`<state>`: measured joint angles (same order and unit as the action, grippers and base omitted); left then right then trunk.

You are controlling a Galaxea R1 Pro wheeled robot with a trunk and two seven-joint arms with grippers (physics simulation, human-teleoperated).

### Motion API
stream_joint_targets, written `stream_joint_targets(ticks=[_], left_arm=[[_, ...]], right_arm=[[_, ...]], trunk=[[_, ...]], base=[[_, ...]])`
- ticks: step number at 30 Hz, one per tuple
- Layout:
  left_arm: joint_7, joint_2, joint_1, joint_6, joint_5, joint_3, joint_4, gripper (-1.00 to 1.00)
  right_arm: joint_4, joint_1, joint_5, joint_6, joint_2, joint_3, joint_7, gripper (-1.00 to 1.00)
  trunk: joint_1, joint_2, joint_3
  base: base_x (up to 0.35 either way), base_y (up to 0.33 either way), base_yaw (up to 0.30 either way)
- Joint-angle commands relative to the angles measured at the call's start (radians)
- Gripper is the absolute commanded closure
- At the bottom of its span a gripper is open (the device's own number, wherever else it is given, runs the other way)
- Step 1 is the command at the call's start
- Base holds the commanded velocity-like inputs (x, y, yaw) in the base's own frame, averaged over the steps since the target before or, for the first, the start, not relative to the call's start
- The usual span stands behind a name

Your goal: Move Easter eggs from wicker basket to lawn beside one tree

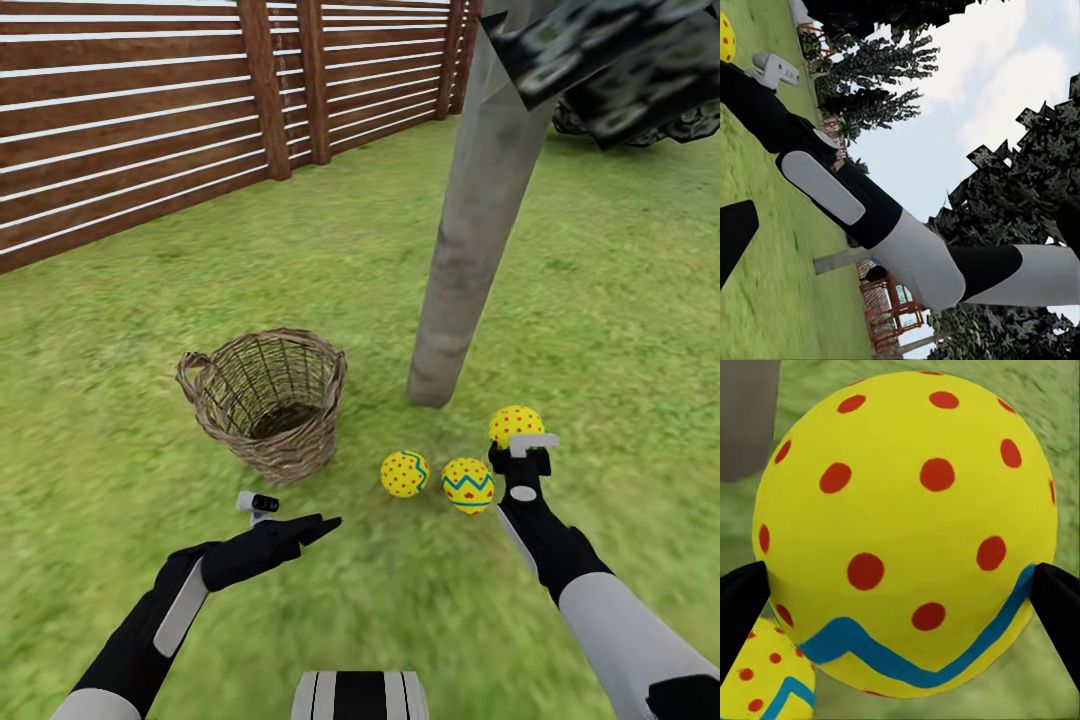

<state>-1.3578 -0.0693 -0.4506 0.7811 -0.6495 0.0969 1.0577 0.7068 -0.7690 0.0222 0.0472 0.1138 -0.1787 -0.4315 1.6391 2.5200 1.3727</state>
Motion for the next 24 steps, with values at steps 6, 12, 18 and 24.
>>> stream_joint_targets(ticks=[6,12,18,24], left_arm=[[0.0,-0.004,0.0,0.01,-0.007,-0.001,0.002,-1.0],[0.0,0.003,-0.002,0.012,-0.011,-0.033,0.014,-1.0],[0.0,0.003,-0.001,0.012,-0.012,-0.037,0.016,-1.0],[-0.002,0.002,-0.001,0.012,-0.014,-0.041,0.014,-1.0]], right_arm=[[-0.063,-0.005,-0.001,0.004,0.002,-0.002,-0.006,1.0],[-0.261,-0.094,-0.005,0.003,0.02,0.017,0.048,1.0],[-0.33,-0.103,-0.004,0.016,0.021,0.121,0.154,1.0],[-0.366,-0.103,-0.001,0.015,0.02,0.122,0.172,1.0]], trunk=[[0.0,0.0,0.001],[0.0,0.0,0.001],[0.0,0.0,0.001],[0.0,0.0,0.001]], base=[[0.133,-0.159,0.004],[0.007,-0.01,0.0],[0.072,-0.24,0.0],[0.035,-0.055,0.0]])
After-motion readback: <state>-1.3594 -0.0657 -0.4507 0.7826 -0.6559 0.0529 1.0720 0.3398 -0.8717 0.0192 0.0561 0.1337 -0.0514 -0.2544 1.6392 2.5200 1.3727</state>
